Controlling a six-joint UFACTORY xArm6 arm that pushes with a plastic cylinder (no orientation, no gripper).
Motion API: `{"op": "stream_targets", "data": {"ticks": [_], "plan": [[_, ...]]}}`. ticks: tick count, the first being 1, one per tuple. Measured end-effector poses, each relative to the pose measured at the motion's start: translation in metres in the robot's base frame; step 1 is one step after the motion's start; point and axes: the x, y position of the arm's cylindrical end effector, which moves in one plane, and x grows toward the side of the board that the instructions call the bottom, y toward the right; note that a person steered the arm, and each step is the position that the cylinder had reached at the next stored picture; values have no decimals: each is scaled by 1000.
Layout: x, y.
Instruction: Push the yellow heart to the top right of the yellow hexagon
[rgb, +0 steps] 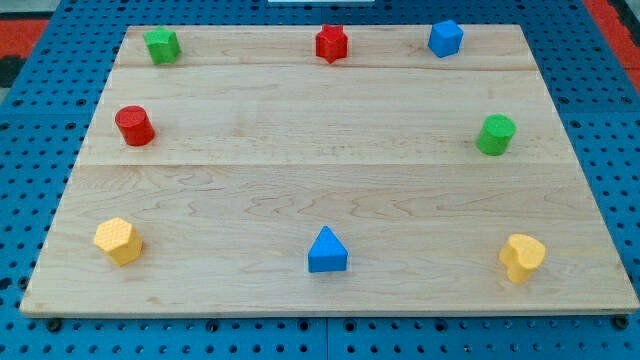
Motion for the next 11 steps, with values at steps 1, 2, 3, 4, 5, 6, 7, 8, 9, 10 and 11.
{"op": "stream_targets", "data": {"ticks": [1,2,3,4,5,6,7,8,9,10,11], "plan": [[13,-26],[37,-60],[27,-124],[5,-192],[-31,-218],[-44,-308],[-54,-385],[-54,-434],[-61,-367],[-21,-416],[-22,-482]]}}
